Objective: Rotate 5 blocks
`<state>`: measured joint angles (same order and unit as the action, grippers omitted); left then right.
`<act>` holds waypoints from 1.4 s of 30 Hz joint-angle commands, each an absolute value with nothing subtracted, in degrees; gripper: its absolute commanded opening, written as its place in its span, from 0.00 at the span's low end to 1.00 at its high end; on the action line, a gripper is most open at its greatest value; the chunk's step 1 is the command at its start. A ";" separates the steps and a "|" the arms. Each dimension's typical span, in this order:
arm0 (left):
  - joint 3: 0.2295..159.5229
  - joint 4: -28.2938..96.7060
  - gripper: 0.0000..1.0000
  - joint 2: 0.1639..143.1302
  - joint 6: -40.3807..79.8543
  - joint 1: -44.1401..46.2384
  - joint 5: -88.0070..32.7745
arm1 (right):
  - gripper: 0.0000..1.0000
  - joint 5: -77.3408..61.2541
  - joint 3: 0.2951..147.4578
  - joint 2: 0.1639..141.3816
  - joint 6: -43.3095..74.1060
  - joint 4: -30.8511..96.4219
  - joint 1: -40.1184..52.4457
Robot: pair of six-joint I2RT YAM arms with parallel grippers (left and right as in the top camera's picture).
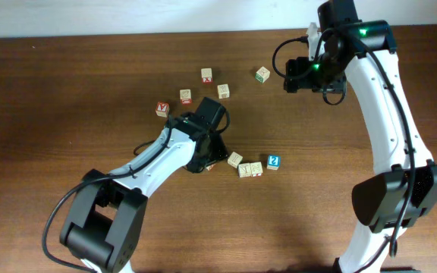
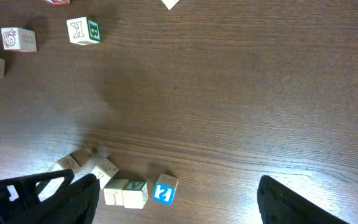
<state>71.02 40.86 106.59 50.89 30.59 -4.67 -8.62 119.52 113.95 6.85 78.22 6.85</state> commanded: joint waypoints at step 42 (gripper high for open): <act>80.01 48.56 0.82 100.75 13.39 19.05 -6.20 | 0.75 -13.56 116.38 113.78 6.50 81.01 10.79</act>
